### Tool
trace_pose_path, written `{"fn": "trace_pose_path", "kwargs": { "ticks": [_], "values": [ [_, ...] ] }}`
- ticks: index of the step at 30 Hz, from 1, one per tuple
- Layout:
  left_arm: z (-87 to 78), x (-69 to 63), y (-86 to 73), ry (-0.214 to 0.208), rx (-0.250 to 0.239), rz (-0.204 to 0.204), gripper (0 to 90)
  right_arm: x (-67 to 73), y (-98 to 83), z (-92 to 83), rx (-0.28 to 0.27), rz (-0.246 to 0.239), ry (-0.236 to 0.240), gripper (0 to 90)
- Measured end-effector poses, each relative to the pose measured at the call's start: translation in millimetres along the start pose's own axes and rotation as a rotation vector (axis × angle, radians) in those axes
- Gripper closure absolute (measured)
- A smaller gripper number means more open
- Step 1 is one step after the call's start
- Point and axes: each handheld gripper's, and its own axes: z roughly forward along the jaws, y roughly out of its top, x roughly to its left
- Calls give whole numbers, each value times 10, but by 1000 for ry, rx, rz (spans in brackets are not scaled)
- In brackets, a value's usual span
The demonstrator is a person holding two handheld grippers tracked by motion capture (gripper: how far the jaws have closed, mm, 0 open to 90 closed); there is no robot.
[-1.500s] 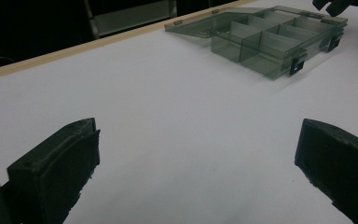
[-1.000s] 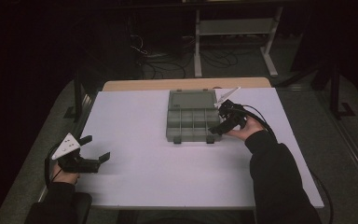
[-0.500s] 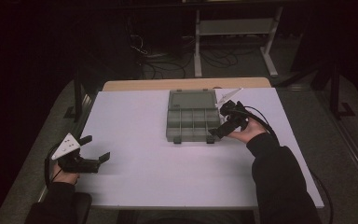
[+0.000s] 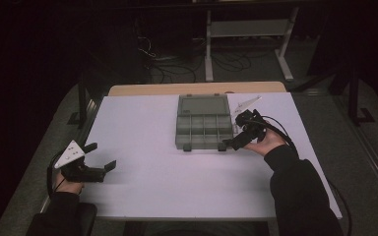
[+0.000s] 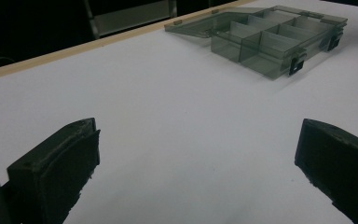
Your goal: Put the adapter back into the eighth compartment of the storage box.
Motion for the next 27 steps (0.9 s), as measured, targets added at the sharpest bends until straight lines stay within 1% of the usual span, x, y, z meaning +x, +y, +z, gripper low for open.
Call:
{"fn": "trace_pose_path", "kwargs": {
  "ticks": [14,27],
  "values": [
    [0,0,0,1,1,0,0,51,-150,-70,-26,7,3,0],
    [-1,-2,0,2,1,1,0,78,-294,-153,-47,30,8,0]
  ]
}}
